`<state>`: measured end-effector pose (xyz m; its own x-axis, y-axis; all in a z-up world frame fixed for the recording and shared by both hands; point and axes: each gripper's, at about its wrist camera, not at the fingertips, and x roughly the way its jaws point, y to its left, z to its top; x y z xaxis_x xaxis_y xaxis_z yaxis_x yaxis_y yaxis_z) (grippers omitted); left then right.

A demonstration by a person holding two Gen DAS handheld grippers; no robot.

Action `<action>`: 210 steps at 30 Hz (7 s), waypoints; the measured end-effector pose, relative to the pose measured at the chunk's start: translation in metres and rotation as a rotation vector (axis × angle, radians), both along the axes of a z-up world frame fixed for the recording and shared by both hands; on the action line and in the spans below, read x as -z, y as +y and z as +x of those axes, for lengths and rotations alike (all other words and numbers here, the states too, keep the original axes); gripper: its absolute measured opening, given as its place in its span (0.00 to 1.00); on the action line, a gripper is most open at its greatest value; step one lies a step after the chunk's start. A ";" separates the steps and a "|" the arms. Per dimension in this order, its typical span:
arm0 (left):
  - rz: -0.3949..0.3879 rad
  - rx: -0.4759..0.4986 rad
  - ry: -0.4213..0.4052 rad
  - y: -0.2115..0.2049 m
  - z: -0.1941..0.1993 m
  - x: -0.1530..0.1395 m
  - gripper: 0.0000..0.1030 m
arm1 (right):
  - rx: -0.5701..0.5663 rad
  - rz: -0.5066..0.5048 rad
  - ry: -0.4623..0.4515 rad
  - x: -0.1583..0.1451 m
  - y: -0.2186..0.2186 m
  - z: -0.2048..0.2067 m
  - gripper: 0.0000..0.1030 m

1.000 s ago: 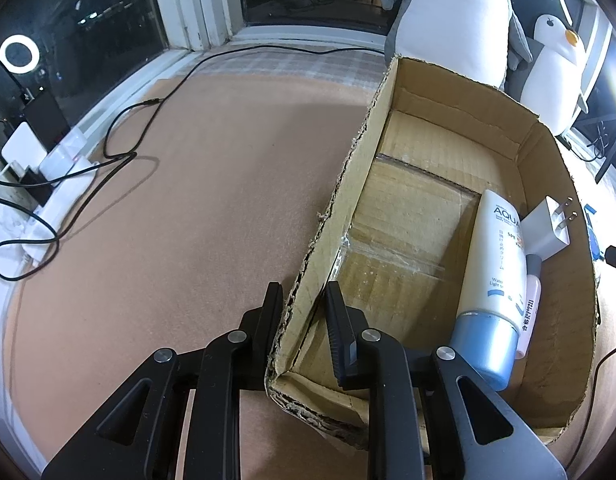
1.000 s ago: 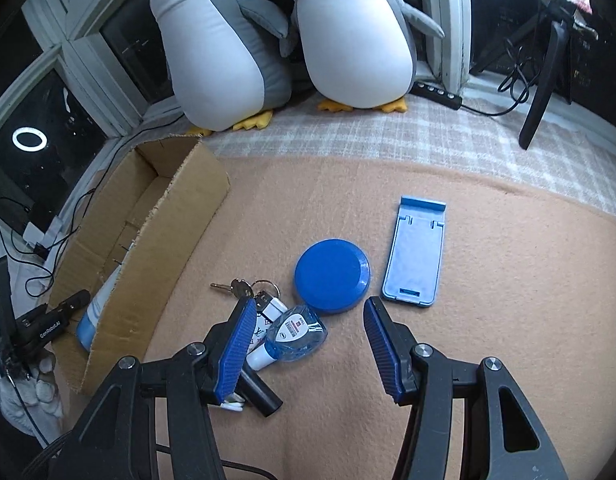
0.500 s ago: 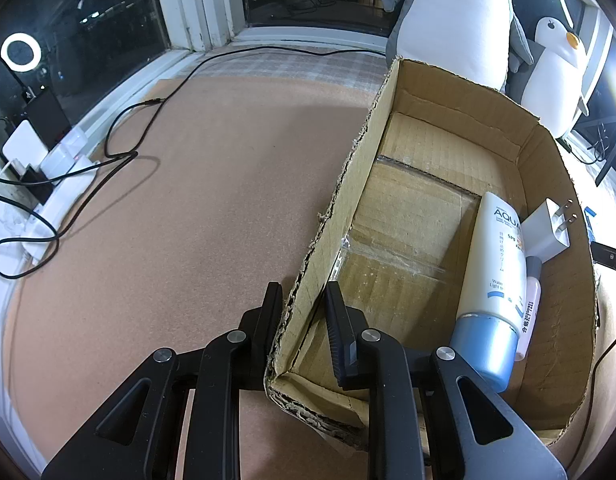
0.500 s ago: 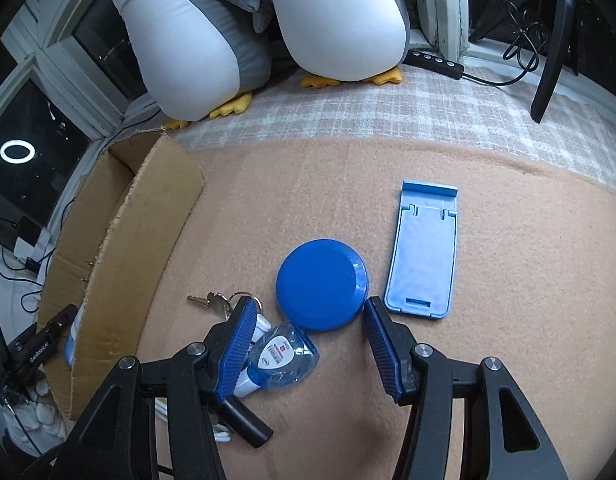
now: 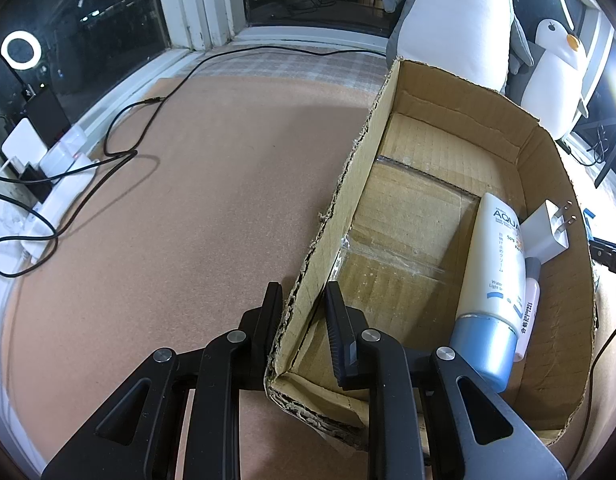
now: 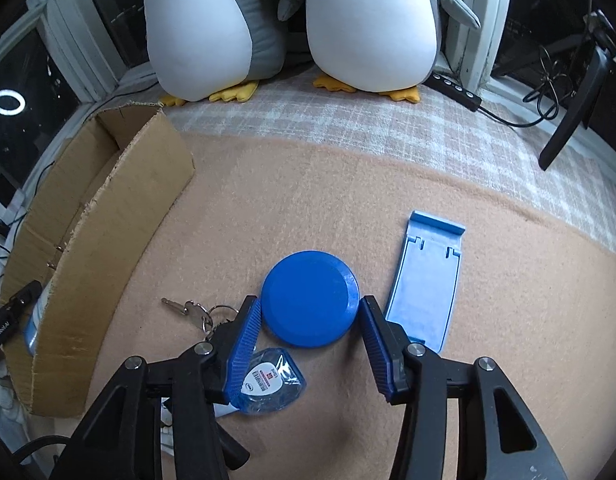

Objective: Organize rigid objects
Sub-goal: 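Grasp the blue round container with the right gripper, then carry the blue container into the box and release it beside the sunscreen, then return the right gripper and grasp the blue phone stand, then carry the blue phone stand into the box and release it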

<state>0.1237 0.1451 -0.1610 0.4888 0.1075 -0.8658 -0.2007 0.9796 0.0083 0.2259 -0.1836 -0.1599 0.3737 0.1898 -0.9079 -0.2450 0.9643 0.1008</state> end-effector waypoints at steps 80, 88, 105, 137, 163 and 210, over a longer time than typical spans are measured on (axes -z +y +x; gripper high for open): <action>-0.008 -0.006 -0.007 0.001 0.000 0.001 0.20 | -0.243 0.051 -0.148 -0.051 0.161 -0.005 0.44; -0.003 -0.008 -0.014 0.000 -0.001 0.002 0.20 | -0.235 0.048 -0.150 -0.052 0.159 -0.005 0.45; 0.026 0.003 -0.030 -0.003 -0.003 0.002 0.21 | -0.167 0.114 -0.162 -0.078 0.105 -0.022 0.46; 0.095 -0.004 -0.051 -0.012 -0.002 0.003 0.24 | 0.217 -0.003 -0.034 -0.005 -0.056 0.005 0.46; 0.094 -0.007 -0.054 -0.013 -0.001 0.002 0.24 | 0.167 -0.082 -0.004 0.001 -0.046 0.009 0.33; 0.071 -0.001 -0.061 -0.012 -0.002 0.003 0.24 | -0.306 0.103 -0.118 -0.075 0.179 -0.056 0.33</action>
<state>0.1218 0.1330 -0.1644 0.5401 0.1678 -0.8247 -0.2037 0.9769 0.0654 0.1701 -0.0050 -0.0853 0.3865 0.3982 -0.8319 -0.5374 0.8303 0.1478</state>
